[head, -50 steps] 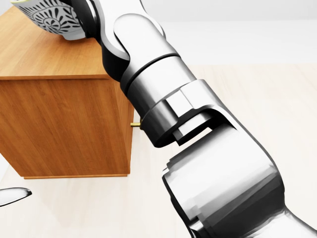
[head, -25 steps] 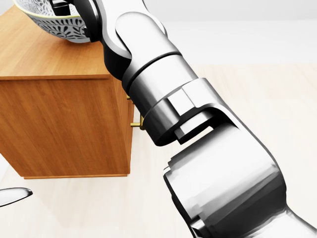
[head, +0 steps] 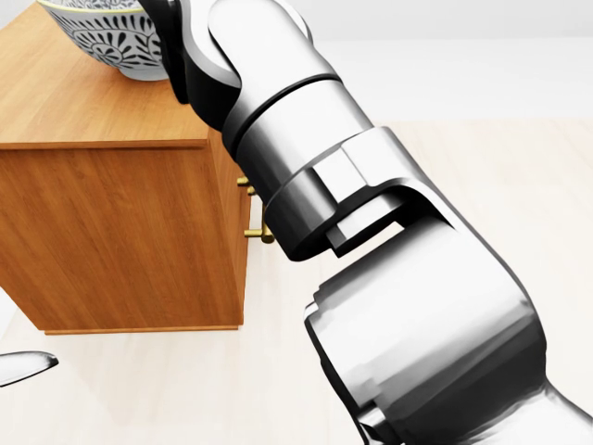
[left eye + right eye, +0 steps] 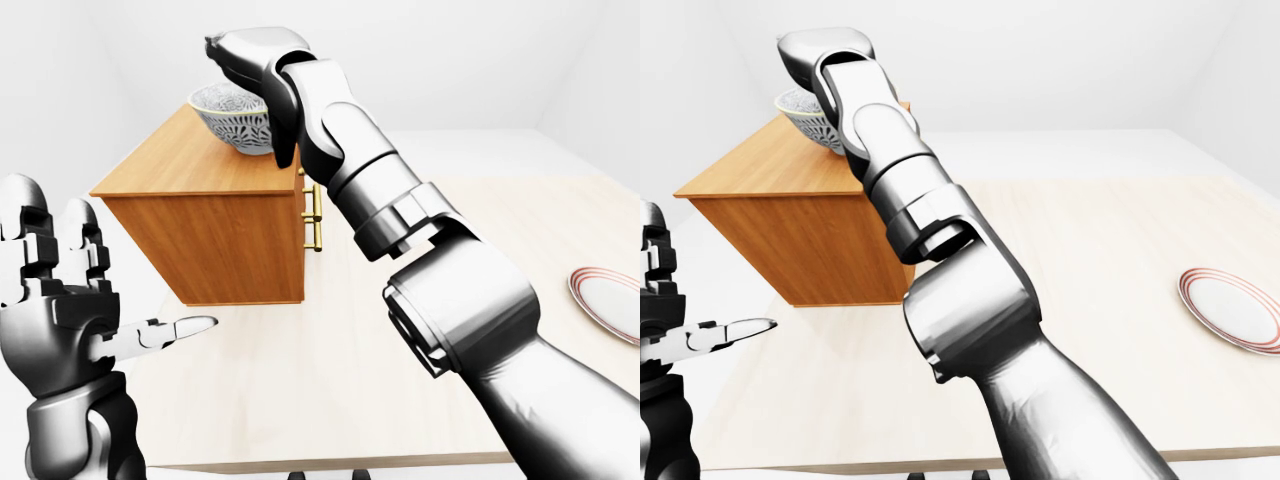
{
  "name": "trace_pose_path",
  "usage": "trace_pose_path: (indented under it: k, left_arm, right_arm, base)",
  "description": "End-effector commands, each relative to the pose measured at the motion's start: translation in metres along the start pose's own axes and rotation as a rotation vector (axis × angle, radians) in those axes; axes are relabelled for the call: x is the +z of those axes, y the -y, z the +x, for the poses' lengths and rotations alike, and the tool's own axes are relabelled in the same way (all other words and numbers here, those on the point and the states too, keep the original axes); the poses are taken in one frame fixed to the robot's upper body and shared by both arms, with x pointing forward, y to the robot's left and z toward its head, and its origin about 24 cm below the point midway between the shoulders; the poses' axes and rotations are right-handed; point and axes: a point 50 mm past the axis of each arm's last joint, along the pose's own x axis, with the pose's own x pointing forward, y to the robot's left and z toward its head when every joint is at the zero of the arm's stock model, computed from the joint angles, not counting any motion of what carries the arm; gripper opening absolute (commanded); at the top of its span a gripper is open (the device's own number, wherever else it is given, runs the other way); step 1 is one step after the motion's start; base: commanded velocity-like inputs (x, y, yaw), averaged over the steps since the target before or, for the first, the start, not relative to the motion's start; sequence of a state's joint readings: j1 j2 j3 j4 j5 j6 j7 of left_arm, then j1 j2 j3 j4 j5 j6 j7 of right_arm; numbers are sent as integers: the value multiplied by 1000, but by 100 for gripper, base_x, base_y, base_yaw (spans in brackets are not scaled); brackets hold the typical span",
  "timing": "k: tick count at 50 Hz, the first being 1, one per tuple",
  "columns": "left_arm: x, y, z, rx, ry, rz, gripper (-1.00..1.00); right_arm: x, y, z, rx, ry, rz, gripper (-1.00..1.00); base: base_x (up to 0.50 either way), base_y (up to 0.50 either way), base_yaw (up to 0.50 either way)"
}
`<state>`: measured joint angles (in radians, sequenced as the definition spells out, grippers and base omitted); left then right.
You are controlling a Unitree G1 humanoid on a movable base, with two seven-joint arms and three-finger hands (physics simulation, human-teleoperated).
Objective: Put the bowl on top of the cabinet.
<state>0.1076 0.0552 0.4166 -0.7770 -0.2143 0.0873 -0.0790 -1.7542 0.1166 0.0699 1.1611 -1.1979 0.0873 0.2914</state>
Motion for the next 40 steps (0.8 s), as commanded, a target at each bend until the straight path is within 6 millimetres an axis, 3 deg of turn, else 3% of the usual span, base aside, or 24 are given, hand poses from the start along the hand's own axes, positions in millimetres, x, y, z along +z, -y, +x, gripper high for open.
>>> trace_pose_path:
  k: [1, 8, 27, 32, 40]
  left_arm:
    - [-18, 4, 0, 5, -71, -25, 100]
    - [-20, 4, -1, 4, -80, -25, 100]
    - [-21, 5, -1, 2, -89, -24, 100]
    - [-21, 5, -2, 1, -89, -24, 100]
    - [-22, 4, -1, 1, -90, -23, 100]
  right_arm:
    - [-1, -20, 4, 99, -27, -31, 100]
    - [-2, -13, 3, 62, -27, -28, 100]
    - [-4, 41, -4, -255, -17, 52, 100]
    - [-2, 68, -11, -455, -16, 13, 100]
    - [-1, 89, -19, -606, -14, 5, 100]
  base:
    - [0, 0, 0]
    - [0, 0, 0]
    - [0, 0, 0]
    - [0, 0, 0]
    - [0, 0, 0]
